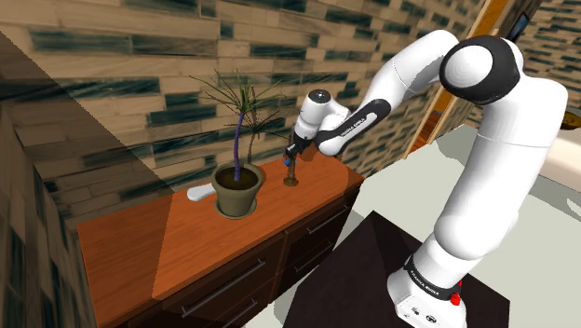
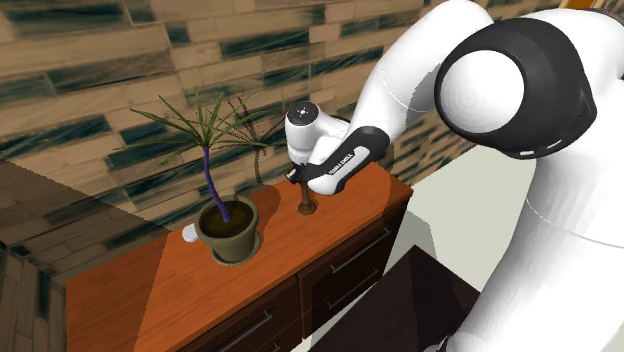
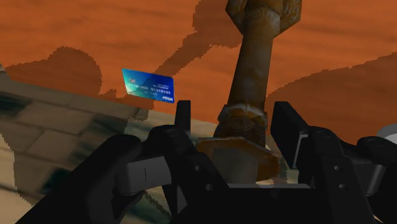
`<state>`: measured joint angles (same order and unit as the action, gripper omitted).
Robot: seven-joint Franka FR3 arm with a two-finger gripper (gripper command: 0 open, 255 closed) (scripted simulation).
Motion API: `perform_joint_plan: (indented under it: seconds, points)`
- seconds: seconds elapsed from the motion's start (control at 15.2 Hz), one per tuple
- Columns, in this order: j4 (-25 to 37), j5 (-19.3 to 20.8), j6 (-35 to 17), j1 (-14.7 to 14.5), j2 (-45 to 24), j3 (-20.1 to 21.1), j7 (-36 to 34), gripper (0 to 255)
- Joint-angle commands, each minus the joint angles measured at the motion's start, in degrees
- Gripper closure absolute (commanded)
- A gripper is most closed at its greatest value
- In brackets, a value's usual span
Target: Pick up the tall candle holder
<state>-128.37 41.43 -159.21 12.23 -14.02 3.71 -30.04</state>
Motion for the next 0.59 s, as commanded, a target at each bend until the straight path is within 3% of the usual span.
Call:
perform_joint_plan:
  seconds: [0.0, 0.53]
  points:
    - [-0.1, -1.9, 1.1, 0.5, 1.4, 0.8, 1.9, 255]
    - [0.0, -6.8, 4.4, 1.4, 5.1, 2.4, 6.6, 255]
